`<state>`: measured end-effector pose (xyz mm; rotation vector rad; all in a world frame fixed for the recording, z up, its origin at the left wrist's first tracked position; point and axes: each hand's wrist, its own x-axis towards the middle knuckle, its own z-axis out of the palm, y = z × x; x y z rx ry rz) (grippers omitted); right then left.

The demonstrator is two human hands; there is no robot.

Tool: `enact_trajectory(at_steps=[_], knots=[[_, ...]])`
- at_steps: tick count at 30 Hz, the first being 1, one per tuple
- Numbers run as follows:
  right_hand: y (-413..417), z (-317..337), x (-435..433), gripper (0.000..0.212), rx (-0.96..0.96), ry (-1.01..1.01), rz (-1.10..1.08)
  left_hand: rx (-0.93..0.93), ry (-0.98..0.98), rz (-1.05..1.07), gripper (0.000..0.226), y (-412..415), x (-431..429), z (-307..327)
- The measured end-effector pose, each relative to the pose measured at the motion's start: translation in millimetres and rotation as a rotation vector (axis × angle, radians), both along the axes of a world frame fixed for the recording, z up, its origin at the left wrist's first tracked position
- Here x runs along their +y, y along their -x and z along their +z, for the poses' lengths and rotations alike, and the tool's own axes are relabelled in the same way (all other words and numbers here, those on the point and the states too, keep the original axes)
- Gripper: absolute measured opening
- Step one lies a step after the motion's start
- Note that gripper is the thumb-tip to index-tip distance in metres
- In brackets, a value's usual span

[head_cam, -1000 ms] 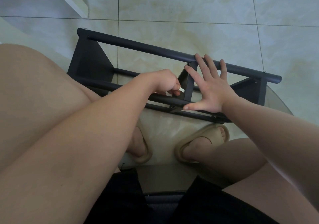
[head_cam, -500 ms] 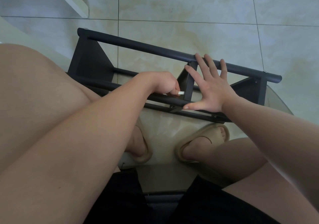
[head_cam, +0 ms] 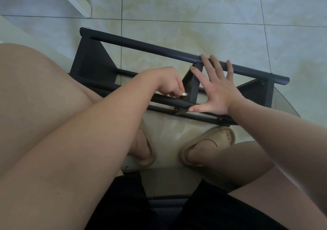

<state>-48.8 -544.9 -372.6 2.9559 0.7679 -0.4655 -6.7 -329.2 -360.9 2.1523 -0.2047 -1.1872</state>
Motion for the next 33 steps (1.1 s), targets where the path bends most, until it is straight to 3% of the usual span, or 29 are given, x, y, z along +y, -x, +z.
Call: enact_trajectory(at_steps=[7, 15, 33], knots=[[0.6, 0.5, 0.0, 0.126, -0.001, -0.021, 0.000, -0.034, -0.003, -0.005, 0.019, 0.1, -5.6, 2.1], [0.5, 0.7, 0.2, 0.127, -0.003, -0.015, 0.001, 0.213, 0.199, 0.433, 0.007, 10.2, -14.3, -9.2], [-0.3, -0.4, 0.1, 0.127, 0.000, -0.008, -0.003, 0.117, 0.176, 0.623, 0.009, 13.8, -20.6, -11.3]])
